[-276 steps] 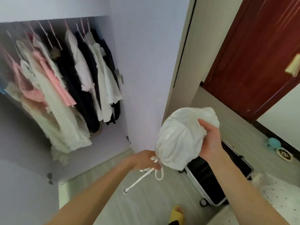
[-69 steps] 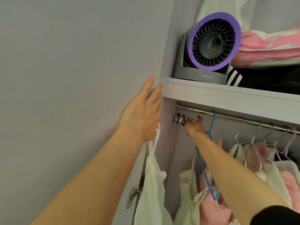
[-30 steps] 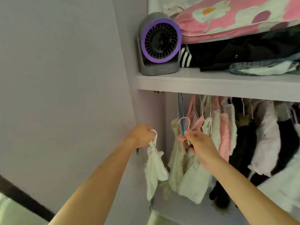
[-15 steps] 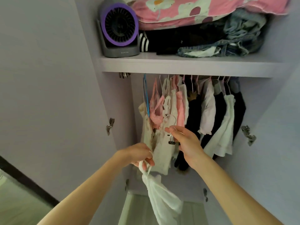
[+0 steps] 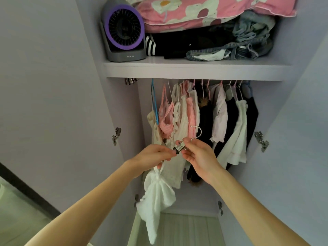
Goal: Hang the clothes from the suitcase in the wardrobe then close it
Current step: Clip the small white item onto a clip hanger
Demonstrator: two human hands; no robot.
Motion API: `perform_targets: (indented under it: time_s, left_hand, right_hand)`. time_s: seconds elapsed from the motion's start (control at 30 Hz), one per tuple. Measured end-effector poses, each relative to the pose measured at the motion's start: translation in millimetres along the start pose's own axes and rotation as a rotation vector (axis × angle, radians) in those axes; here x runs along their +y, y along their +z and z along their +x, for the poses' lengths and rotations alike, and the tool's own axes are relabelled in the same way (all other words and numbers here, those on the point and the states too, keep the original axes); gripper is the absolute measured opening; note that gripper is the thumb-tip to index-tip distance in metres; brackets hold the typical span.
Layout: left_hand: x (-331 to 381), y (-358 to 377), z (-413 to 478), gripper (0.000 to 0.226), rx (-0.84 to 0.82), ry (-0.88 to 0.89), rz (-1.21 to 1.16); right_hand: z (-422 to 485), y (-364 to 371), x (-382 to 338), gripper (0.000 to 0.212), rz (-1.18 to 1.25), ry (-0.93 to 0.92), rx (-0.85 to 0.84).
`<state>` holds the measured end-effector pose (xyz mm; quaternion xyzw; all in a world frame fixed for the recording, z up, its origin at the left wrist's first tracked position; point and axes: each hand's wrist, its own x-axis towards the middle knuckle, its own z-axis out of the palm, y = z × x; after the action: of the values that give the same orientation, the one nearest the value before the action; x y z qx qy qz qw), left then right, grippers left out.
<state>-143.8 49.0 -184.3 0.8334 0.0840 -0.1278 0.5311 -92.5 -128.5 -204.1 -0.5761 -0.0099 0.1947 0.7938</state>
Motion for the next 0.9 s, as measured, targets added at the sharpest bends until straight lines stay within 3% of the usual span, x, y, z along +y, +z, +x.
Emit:
perform_targets:
  time_s: [0.17, 0.3, 0.4, 0.5, 0.6, 0.8, 0.9]
  left_hand:
    - [0.3, 3.2, 1.8, 0.016, 0.179, 0.161, 0.028]
    - [3.5, -3.6, -0.8, 0.012, 0.190, 0.177, 0.082]
    - [8.2, -15.8, -4.6, 0.004, 0.113, 0.148, 0.188]
    - [9.9, -25.9, -5.4, 0.018, 0.045, 0.143, 0.347]
    - [16.5, -31.3, -8.2, 0.019, 0.004, 0.175, 0.594]
    - [51.0, -47.1, -19.7, 0.020, -0.250, 0.078, 0.752]
    - [60.4, -51.5, -24.2, 0.007, -0.296, 0.096, 0.815]
  right_hand:
    - [-11.0, 3.7, 1.1, 0.010, 0.004, -0.045, -0.045]
    - [-16.7, -2.5, -3.0, 0.015, -0.224, -0.081, -0.071]
    - [-19.1, -8.4, -5.5, 0.015, -0.380, -0.117, -0.097]
    - [-17.3, -11.5, -6.4, 0.012, -0.441, -0.172, -0.076]
    - [-16.8, -15.0, -4.8, 0.013, -0.462, -0.200, -0.069]
    - [-16.5, -20.8, -4.0, 0.015, -0.395, -0.165, -0.110]
    - [-16.9, -22.1, -4.3, 0.016, -0.358, -0.147, -0.152]
